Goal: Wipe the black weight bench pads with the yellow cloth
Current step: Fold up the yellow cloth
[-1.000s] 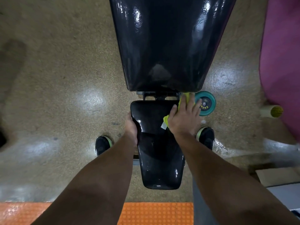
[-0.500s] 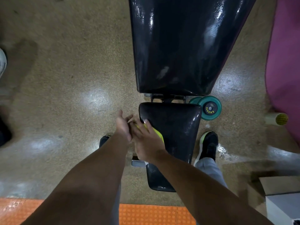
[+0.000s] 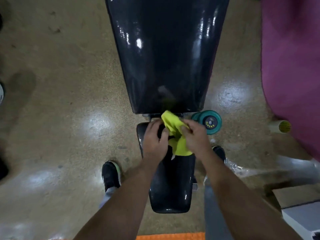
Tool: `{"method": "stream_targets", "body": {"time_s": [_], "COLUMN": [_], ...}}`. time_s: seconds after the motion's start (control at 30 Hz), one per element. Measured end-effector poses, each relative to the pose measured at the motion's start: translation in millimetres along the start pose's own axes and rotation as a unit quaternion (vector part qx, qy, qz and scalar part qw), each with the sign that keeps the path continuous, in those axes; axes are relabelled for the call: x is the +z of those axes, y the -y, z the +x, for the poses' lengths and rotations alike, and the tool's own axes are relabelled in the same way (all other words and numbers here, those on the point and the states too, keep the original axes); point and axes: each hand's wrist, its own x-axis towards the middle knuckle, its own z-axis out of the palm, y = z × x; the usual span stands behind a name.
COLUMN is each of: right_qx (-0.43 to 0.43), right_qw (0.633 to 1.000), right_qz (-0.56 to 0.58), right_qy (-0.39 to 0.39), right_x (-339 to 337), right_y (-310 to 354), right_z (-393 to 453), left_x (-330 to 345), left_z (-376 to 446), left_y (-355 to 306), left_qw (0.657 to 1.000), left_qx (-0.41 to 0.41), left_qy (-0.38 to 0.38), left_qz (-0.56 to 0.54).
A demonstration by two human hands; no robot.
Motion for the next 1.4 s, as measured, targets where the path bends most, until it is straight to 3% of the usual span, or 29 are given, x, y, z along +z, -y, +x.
{"method": "stream_targets", "body": {"time_s": [0.07, 0.13, 0.23, 0.37, 0.43, 0.53, 0.73, 0.9, 1.0, 1.23, 1.4], "right_qx": [0.102, 0.152, 0.173, 0.194, 0.166, 0.106, 0.056, 0.109, 0.146, 0.086, 0.097], "right_qw": [0.972, 0.926, 0.892, 0.872, 0.901, 0.964, 0.977, 0.982, 0.978, 0.974, 0.961], "right_qz": [0.204, 0.329, 0.401, 0.439, 0.399, 0.222, 0.056, -0.018, -0.047, -0.148, -0.254], "right_qy": [0.052, 0.109, 0.114, 0.093, 0.029, -0.099, -0.198, -0.155, -0.140, -0.149, -0.050], "right_x": [-35.8, -70.4, -112.7, -153.0, -164.8, -173.7, -156.3, -121.2, -109.0, -104.7, -104.3], "right_y": [11.4, 18.1, 10.3, -11.3, -27.3, -56.6, -118.7, -195.3, -215.7, -219.6, -219.2], "right_z": [17.8, 30.0, 46.4, 61.0, 69.8, 83.4, 117.8, 145.7, 149.6, 145.8, 136.6], "left_x": [19.4, 41.6, 71.5, 119.3, 147.8, 185.5, 243.9, 282.0, 292.0, 295.6, 281.0], "left_z": [5.1, 19.6, 43.5, 57.6, 60.1, 62.7, 86.7, 115.6, 124.1, 104.9, 88.5], "left_y": [-32.6, -53.5, -78.2, -99.2, -103.3, -106.2, -65.0, -7.4, 13.1, 18.2, 17.0], "left_qw": [0.992, 0.974, 0.948, 0.944, 0.963, 0.982, 0.988, 0.965, 0.962, 0.975, 0.979], "left_qx": [-0.041, -0.101, -0.166, -0.162, -0.136, -0.101, -0.088, -0.129, -0.130, -0.144, -0.164], "left_qy": [0.103, 0.171, 0.203, 0.218, 0.177, 0.125, 0.130, 0.187, 0.169, 0.093, 0.054], "left_qz": [-0.057, -0.110, -0.181, -0.185, -0.153, -0.101, 0.005, 0.131, 0.170, 0.139, 0.105]}}
